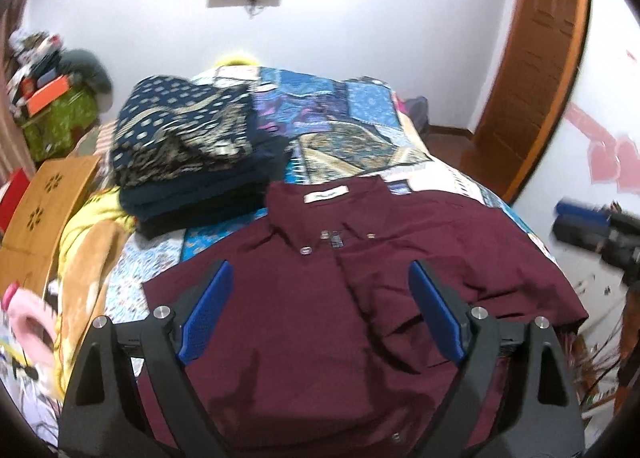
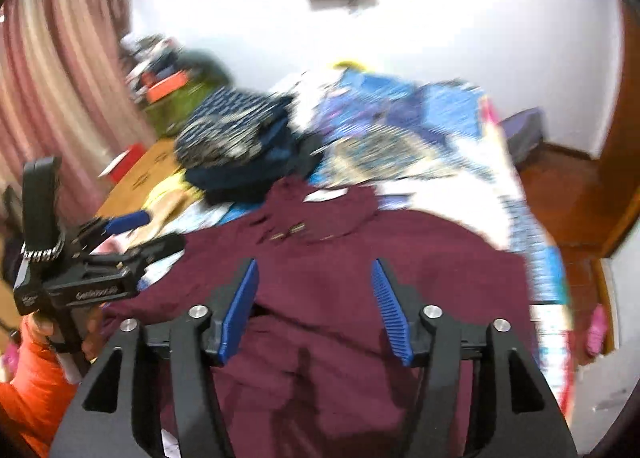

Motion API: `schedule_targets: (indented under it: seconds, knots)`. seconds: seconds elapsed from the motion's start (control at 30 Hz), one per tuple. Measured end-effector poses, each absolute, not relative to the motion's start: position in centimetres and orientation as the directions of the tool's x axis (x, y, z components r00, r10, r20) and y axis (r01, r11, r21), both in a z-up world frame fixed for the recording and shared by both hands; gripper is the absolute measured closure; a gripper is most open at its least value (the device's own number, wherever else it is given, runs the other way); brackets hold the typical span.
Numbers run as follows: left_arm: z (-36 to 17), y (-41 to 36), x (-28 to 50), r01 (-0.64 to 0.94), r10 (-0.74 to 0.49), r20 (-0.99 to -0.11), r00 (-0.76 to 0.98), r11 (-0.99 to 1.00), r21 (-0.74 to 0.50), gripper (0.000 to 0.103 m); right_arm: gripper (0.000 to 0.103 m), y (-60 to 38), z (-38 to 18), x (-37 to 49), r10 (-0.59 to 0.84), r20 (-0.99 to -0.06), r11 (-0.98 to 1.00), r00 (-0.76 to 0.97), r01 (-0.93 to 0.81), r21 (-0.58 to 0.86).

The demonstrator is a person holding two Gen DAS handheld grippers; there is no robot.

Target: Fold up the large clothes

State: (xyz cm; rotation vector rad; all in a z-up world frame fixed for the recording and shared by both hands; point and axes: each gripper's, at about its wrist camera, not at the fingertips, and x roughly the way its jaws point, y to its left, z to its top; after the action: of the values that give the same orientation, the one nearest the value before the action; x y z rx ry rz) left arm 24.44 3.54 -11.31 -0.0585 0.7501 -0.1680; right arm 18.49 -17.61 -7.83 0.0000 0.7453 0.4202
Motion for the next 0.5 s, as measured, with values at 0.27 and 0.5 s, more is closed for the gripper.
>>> schedule_targets:
  seconds: [0.27, 0.5]
  knots:
    - [-12.4, -4.2, 25.6, 0.31, -0.245, -0.685, 0.686, 0.95, -0.03, 0.014, 0.043, -24.7, -8.6, 17.1, 0.199, -0.648, 0.979, 0.736, -0.181, 0.094]
    - [-15.3, -9.9, 26.5, 0.416, -0.251, -0.744, 0.619, 0.909, 0.039, 0.014, 0.043, -28.2, -12.6, 17.3, 0.153, -0.718, 0.986, 0.679, -0.052, 0.161]
